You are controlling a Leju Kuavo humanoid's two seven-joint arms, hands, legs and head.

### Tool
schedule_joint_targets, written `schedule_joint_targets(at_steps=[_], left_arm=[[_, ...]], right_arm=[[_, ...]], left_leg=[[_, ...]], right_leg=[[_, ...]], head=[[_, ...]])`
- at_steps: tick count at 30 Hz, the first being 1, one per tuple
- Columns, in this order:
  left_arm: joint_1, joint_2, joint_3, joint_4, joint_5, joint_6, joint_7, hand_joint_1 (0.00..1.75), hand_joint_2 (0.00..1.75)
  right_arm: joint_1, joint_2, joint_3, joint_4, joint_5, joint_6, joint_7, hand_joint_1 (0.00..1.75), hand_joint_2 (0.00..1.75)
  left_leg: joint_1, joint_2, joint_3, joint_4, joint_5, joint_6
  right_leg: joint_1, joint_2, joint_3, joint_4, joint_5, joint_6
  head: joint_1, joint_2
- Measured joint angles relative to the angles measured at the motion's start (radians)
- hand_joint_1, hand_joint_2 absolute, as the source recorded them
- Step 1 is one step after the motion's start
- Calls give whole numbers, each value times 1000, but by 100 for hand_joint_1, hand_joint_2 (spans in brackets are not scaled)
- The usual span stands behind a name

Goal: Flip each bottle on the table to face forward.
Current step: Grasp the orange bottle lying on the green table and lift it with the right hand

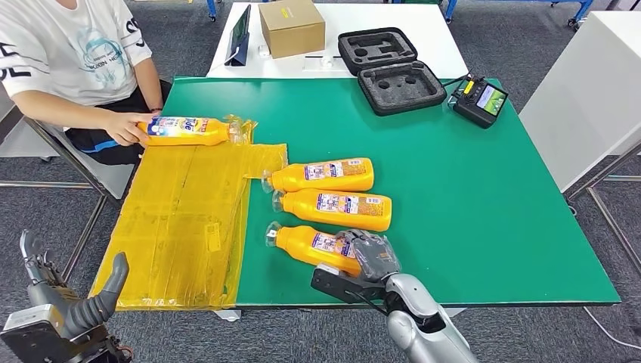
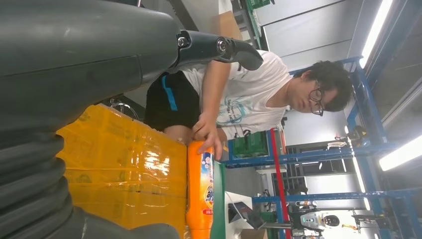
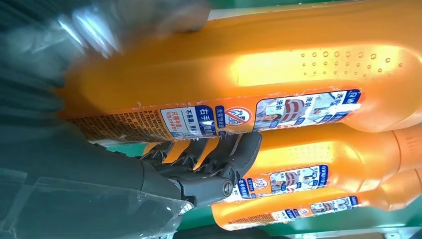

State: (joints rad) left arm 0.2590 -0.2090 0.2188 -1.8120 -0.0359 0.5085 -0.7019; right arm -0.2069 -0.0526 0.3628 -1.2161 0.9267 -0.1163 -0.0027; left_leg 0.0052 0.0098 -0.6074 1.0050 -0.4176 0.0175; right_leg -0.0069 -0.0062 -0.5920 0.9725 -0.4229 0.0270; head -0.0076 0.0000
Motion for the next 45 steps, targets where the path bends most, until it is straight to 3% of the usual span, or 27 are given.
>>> schedule_joint_targets(at_steps=[7,13,16,28,31,35,40,42,45], left_arm=[[-1,0,1,0,-1,-4,0,0,175],[-9,0,0,0,-2,-8,0,0,175],[-13,-1,-1,0,-1,-2,0,0,175],[-17,-2,-1,0,0,0,0,0,175],[-17,-2,-2,0,10,-6,0,0,175],[-12,-4,-6,0,54,-47,0,0,175],[-9,-6,-23,1,103,-89,4,0,175],[-8,-4,-39,2,173,-163,47,0,175],[-5,9,-102,16,277,-347,140,0,175]], right_arm=[[-11,5,3,15,-58,7,-47,175,175],[4,28,1,14,-279,-23,-300,175,175],[14,48,-1,0,-342,-68,-371,175,175],[15,67,-4,-13,-356,-81,-390,175,175],[18,70,-6,-18,-398,-109,-431,175,175],[25,90,-12,-38,-507,-182,-537,175,175],[37,124,-11,-69,-598,-256,-607,174,175],[44,136,-11,-78,-621,-288,-624,173,175],[54,155,-11,-79,-639,-331,-662,174,175]], left_leg=[[0,0,2,0,0,0],[0,0,0,0,0,0],[0,0,-2,0,1,0],[-1,0,-5,0,1,1],[-1,0,-5,0,1,0],[0,0,-5,0,1,0],[0,0,-5,0,1,0],[0,0,-5,0,1,0],[0,-1,-6,0,1,0]], right_leg=[[0,0,1,0,0,0],[0,1,0,0,0,0],[0,0,-1,0,0,0],[0,0,-4,0,0,0],[0,0,-4,0,0,0],[0,0,-5,0,0,0],[0,0,-5,0,0,0],[0,0,-5,0,0,0],[0,0,-5,0,0,0]], head=[[0,0],[0,0],[0,0],[0,0],[0,0],[0,0],[0,0],[0,0],[0,0]])
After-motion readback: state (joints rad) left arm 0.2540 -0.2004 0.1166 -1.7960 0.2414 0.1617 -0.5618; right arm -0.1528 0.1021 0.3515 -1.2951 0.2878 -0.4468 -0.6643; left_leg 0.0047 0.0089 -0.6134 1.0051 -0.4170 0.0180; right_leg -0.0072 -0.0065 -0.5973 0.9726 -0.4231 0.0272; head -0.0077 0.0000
